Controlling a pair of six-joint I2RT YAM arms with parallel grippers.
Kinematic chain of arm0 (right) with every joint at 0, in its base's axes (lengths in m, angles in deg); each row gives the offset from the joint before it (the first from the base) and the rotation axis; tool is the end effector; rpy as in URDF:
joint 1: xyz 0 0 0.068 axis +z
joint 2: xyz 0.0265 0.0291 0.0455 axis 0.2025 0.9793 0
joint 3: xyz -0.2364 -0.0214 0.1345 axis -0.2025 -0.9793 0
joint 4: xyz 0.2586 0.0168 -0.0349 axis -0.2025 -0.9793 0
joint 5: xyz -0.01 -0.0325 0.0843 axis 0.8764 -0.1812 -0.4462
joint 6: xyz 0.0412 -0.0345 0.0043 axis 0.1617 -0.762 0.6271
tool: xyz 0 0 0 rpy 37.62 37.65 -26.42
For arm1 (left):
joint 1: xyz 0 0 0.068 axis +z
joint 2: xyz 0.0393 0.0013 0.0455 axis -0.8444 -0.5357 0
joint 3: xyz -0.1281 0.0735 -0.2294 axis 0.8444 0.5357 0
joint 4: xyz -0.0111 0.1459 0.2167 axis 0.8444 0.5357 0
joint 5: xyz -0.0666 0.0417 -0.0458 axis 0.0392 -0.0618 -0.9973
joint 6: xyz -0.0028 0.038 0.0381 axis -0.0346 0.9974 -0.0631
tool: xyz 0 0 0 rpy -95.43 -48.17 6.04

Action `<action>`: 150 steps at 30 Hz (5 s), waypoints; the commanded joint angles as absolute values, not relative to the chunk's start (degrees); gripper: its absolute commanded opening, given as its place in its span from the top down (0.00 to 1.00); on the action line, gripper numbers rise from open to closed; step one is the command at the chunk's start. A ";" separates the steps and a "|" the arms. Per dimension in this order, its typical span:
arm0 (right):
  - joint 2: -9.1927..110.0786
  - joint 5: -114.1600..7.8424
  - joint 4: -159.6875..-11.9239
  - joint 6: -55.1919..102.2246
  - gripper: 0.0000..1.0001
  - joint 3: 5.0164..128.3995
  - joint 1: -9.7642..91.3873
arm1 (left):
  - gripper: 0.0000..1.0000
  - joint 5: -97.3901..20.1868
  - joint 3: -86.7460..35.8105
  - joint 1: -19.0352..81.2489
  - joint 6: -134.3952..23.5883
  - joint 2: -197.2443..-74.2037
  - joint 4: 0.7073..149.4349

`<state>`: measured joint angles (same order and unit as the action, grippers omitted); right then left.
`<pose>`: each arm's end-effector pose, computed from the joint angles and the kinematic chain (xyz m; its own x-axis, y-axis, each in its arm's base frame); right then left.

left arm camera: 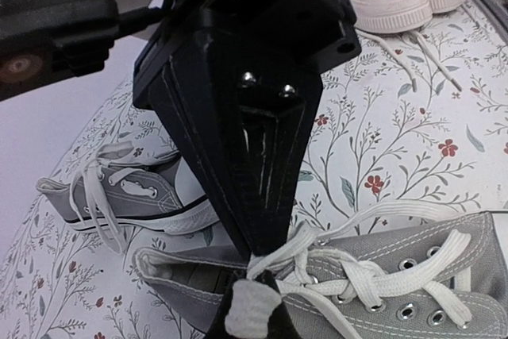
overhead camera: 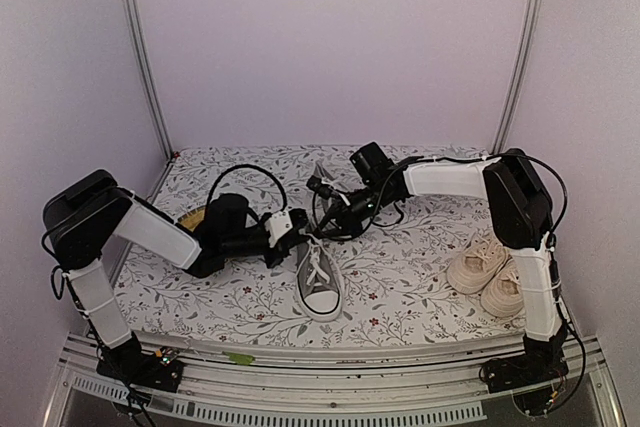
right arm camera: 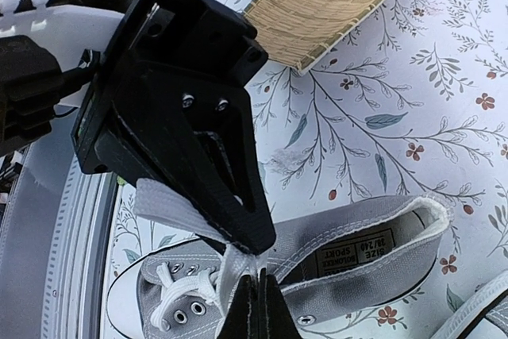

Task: Tie the shoes
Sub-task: Cross the shoelace loop with the shoelace, then pull the loops with the shoelace from the shoe, then move the shoe to the center of the board.

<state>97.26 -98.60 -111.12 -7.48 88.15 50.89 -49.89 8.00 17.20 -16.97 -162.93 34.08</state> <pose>0.3506 0.3228 0.1681 -0.2963 -0.5592 -0.7743 -0.9218 -0.0448 0.3851 0.2510 -0.2294 0.1393 0.1421 0.4380 -0.8876 0.8797 0.3552 0.3161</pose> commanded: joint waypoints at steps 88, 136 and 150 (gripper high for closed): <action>85.50 -75.66 -92.65 9.14 0.99 56.44 48.03 | 1.00 -37.85 19.18 23.07 -52.96 -159.42 39.08; 72.01 -56.31 -95.93 14.41 0.18 66.35 47.63 | 0.28 -45.68 -15.47 22.80 -46.85 -170.85 62.51; 70.43 -49.21 -97.95 16.02 0.19 65.37 45.77 | 1.00 -49.66 -16.91 23.04 -47.16 -175.78 62.54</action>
<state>72.67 -54.53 -96.61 14.22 66.38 47.54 -50.22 -18.01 22.21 -46.87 -176.08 61.78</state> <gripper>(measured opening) 0.807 0.026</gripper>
